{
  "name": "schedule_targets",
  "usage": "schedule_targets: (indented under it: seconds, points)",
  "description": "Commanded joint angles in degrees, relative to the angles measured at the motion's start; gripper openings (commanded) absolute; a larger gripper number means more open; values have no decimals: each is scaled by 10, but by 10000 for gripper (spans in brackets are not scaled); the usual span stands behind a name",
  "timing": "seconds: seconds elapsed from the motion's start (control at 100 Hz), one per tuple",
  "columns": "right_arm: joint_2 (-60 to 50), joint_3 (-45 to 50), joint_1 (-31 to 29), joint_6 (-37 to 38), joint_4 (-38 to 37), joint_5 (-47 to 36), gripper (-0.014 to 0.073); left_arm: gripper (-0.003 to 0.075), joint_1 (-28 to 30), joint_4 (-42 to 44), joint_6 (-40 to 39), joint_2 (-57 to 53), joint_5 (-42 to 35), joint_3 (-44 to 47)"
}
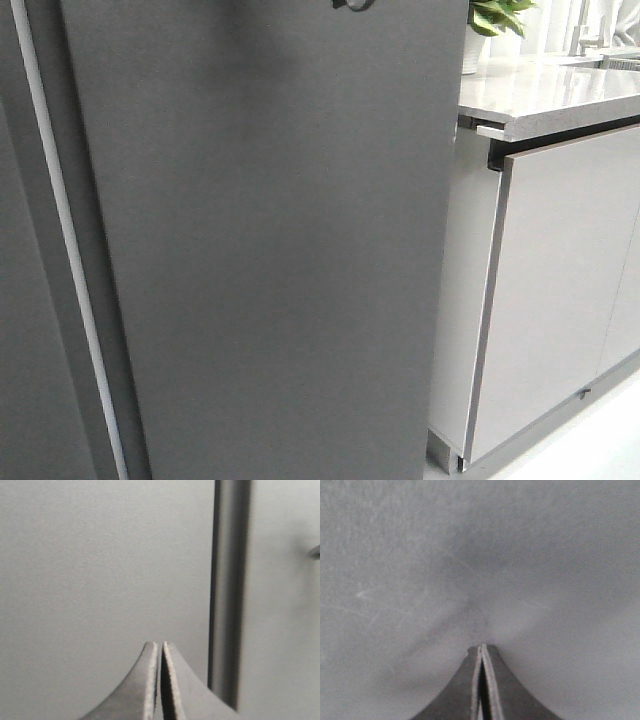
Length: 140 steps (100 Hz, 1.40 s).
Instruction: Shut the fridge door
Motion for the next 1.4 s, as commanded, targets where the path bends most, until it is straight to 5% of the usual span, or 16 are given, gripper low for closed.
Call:
schedule_targets:
  seconds: [0.0,0.54,1.39]
  points:
    - [-25,-31,8,-6,1,-29,-46,-20,-4,-2,-2,-10,-42,20]
    - [-139,23,-18,23,-103,47,-46,-20,-4,-2,-2,-10,-42,20]
    - [-874,760,-269,61,-344,-30,-46,-20,-4,-2,-2,-10,-42,20]
